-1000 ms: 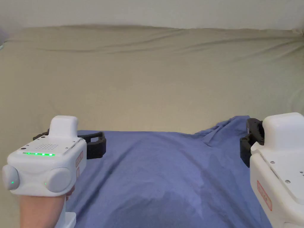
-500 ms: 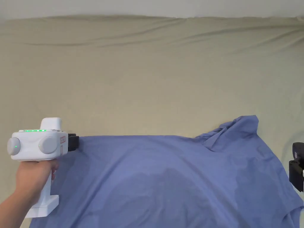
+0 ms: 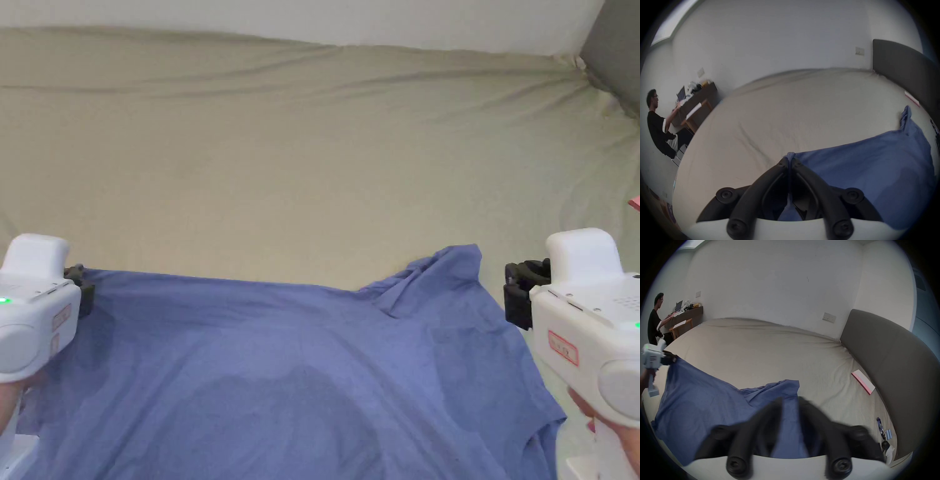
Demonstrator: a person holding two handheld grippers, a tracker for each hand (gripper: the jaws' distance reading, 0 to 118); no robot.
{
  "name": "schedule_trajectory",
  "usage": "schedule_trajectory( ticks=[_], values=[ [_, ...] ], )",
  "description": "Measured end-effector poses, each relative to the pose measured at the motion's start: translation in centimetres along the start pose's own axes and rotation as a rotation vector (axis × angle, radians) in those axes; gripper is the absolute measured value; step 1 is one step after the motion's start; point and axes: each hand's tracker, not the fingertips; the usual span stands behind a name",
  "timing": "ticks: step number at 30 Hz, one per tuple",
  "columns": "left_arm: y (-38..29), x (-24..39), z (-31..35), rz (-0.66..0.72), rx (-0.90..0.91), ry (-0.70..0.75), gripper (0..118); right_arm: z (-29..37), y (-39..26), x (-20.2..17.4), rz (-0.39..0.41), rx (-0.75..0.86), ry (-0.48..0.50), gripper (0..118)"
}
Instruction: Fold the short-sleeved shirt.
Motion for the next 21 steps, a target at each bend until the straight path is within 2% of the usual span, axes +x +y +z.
schedule_trajectory(
  ticks=[1, 2, 4, 8, 10, 12, 14, 16, 17, 18, 19, 21],
  values=[
    [0.2, -0.1, 1.6, 0.009, 0.027, -0.005, 0, -1.4, 0.2, 0.8, -0.014, -0.031, 0.01, 90],
    [0.4, -0.2, 2.9, 0.009, 0.047, -0.004, 0, -3.4, 0.3, 1.6, -0.03, -0.09, 0.01, 105],
    [0.2, -0.4, 4.8, -0.003, 0.08, 0.004, 0, -7.0, 0.1, 2.7, -0.072, -0.198, 0.057, 106],
    [-0.6, -0.2, 7.1, -0.027, 0.096, 0.01, 0, -15.3, -3.1, 4.2, -0.064, -0.39, -0.003, 106],
    [-1.4, 0.0, 7.5, -0.035, 0.088, 0.001, 0, -17.8, -5.0, 4.4, -0.094, -0.472, -0.003, 106],
    [-2.2, 0.2, 7.5, -0.051, 0.073, 0.004, 0, -19.2, -6.2, 4.6, -0.118, -0.512, -0.004, 106],
    [-2.8, 0.2, 7.5, -0.063, 0.064, 0.011, 0, -18.6, -6.1, 4.7, -0.163, -0.472, 0.036, 106],
    [-3.4, 0.2, 7.4, -0.059, 0.056, 0.017, 0, -18.3, -5.5, 4.7, -0.168, -0.477, 0.021, 106],
    [-3.6, 0.1, 7.4, -0.047, 0.05, 0.015, 0, -17.7, -5.3, 4.5, -0.167, -0.463, 0.05, 99],
    [-3.8, -0.1, 7.4, -0.033, 0.043, 0.011, 0, -16.9, -5.0, 4.0, -0.159, -0.441, 0.105, 82],
    [-4.0, 0.0, 7.4, -0.026, 0.039, 0.013, 0, -16.2, -4.8, 3.2, -0.11, -0.423, 0.086, 60],
    [-4.2, -0.1, 7.8, -0.021, 0.035, 0.016, 0, -15.1, -4.8, 1.6, 0.018, -0.393, 0.051, 3]
  ],
)
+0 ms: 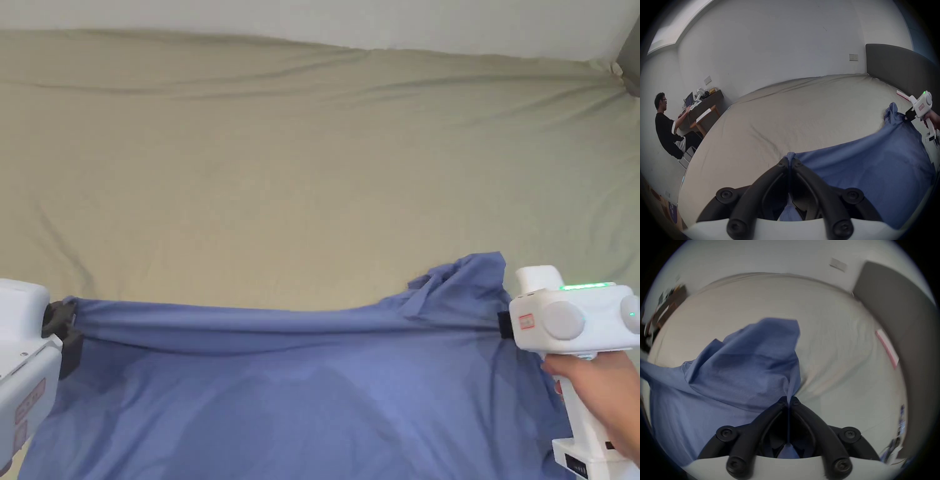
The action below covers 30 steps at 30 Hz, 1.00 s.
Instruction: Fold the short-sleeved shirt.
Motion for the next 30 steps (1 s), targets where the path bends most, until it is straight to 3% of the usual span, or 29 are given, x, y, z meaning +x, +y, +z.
schedule_trajectory(
  ticks=[1, 2, 6, 12, 19, 30],
  values=[
    [0.1, -0.1, 0.3, 0.0, 0.003, 0.002, 0, 0.4, 0.0, -0.3, 0.035, 0.007, -0.06, 3],
    [0.3, 0.2, 0.9, -0.001, 0.008, 0.005, 0, 1.4, -0.1, -0.4, 0.056, 0.022, -0.053, 3],
    [1.8, -0.5, 3.6, 0.02, 0.07, 0.028, 0, 8.5, 0.5, 1.2, -0.04, 0.169, -0.036, 3],
    [5.6, -2.4, 10.3, 0.006, 0.242, 0.104, 0, 22.6, -1.4, 3.2, -0.092, 0.448, -0.056, 3],
    [9.0, -4.9, 19.8, 0.079, 0.447, 0.176, 0, 36.7, -4.6, 3.1, -0.076, 0.758, -0.173, 3],
    [13.7, -7.9, 32.0, 0.098, 0.704, 0.255, 0, 49.7, -5.0, 2.8, -0.03, 1.047, -0.315, 3]
  ],
)
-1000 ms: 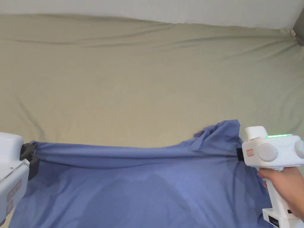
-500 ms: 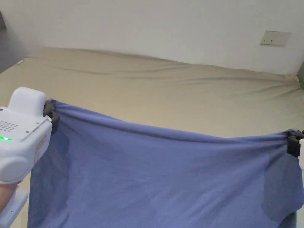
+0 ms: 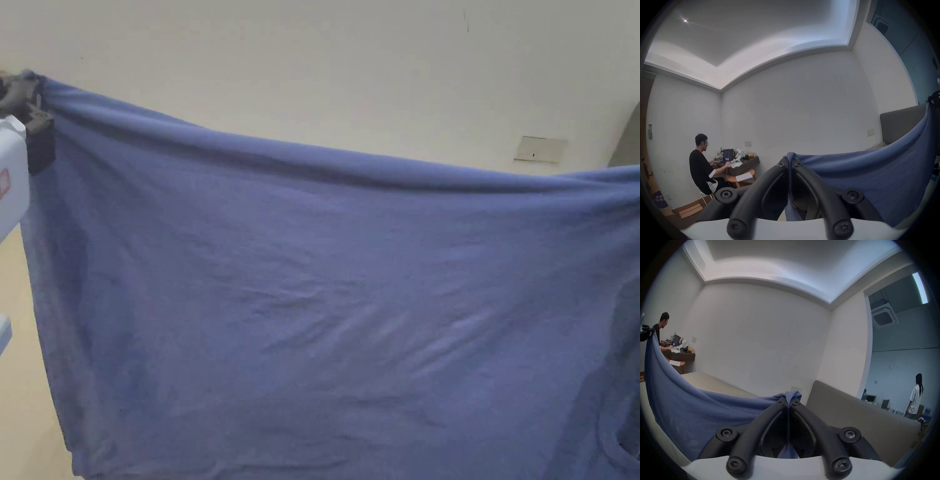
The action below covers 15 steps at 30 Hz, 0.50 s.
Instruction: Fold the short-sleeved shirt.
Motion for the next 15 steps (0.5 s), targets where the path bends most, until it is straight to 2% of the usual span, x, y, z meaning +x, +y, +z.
schedule_trajectory(
  ticks=[5, 9, 13, 15],
  values=[
    [3.6, -1.1, -1.1, -0.009, 0.048, 0.017, 0, -0.8, 3.8, 1.3, 0.003, 0.048, -0.007, 3],
    [5.9, -1.8, -4.3, 0.048, 0.046, -0.028, 0, -3.2, 6.5, 1.7, 0.016, 0.074, -0.014, 3],
    [7.5, -1.8, -8.8, 0.098, 0.004, -0.048, 0, -6.7, 8.7, 3.2, -0.066, 0.069, 0.028, 3],
    [8.3, -1.3, -10.9, 0.084, -0.005, -0.04, 0, -8.6, 9.4, 3.3, -0.071, 0.062, 0.03, 3]
  ],
)
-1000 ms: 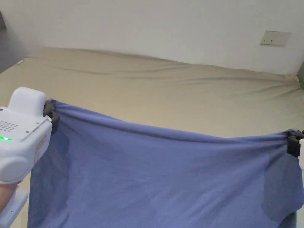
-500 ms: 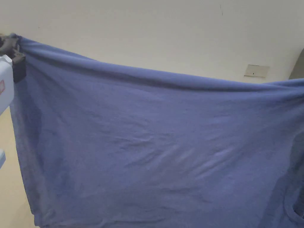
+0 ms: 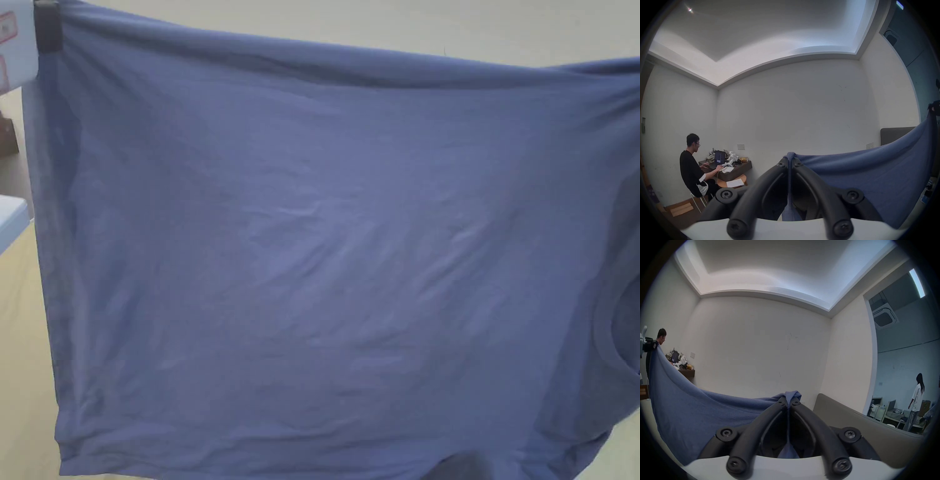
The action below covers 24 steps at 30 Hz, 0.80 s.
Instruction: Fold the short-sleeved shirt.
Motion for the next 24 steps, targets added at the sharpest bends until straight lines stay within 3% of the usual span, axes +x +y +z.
schedule_trajectory(
  ticks=[12, 17, 21, 24],
  values=[
    [2.9, 2.9, -11.7, -0.044, -0.06, 0.035, 0, -12.9, 0.7, -2.6, 0.151, 0.034, -0.1, 3],
    [2.7, 3.6, -16.9, -0.04, -0.08, 0.06, 0, -17.2, 0.9, -3.7, 0.159, 0.054, -0.125, 3],
    [1.7, 4.2, -20.7, -0.02, -0.096, 0.085, 0, -20.9, -0.4, -5.0, 0.265, 0.064, -0.13, 3],
    [0.3, 4.6, -23.1, -0.013, -0.108, 0.099, 0, -22.6, -1.5, -5.7, 0.24, 0.059, -0.116, 3]
  ],
)
